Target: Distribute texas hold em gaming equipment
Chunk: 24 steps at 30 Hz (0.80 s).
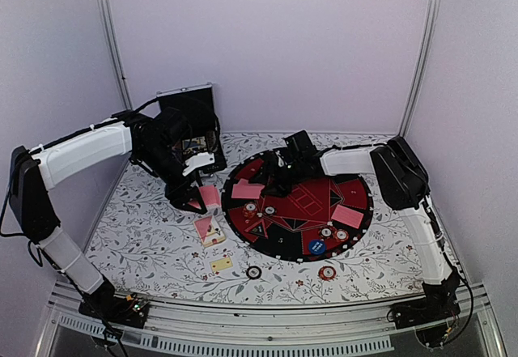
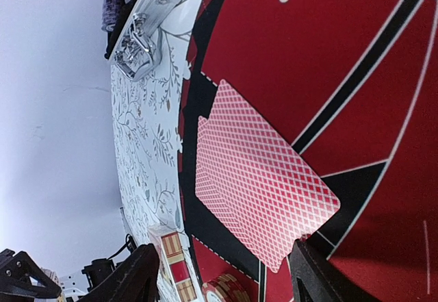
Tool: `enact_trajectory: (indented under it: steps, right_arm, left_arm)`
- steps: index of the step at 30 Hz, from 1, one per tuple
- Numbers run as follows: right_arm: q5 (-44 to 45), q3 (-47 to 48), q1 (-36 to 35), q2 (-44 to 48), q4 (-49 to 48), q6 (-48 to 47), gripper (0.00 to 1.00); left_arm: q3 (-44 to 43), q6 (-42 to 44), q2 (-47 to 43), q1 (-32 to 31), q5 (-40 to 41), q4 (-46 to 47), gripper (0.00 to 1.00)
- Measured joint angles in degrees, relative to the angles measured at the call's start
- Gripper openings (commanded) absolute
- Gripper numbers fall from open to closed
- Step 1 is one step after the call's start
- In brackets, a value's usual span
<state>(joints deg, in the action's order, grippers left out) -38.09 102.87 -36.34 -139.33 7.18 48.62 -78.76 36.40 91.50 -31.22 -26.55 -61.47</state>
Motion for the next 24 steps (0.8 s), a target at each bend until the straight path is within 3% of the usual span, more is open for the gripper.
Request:
enact_trajectory:
  steps: [7,14,24]
  right_arm:
    - [-0.02,-1.57,-0.24,0.74,-1.73,-0.02,0.72]
    - [-0.98,-13.35,-0.52,10.73,-5.86,1.18,0.77]
    - [-5.51,-16.92,-8.94,18.97,-14.91,4.74,0.78]
  left_arm:
    - [0.00,0.00,0.00,0.00,0.02,-0.04,0.01]
    - [0.00,0.00,-0.02,0.00,0.00,-0.09,0.01]
    - [0.00,-0.02,-0.02,0.00,-0.02,-0.07,0.01]
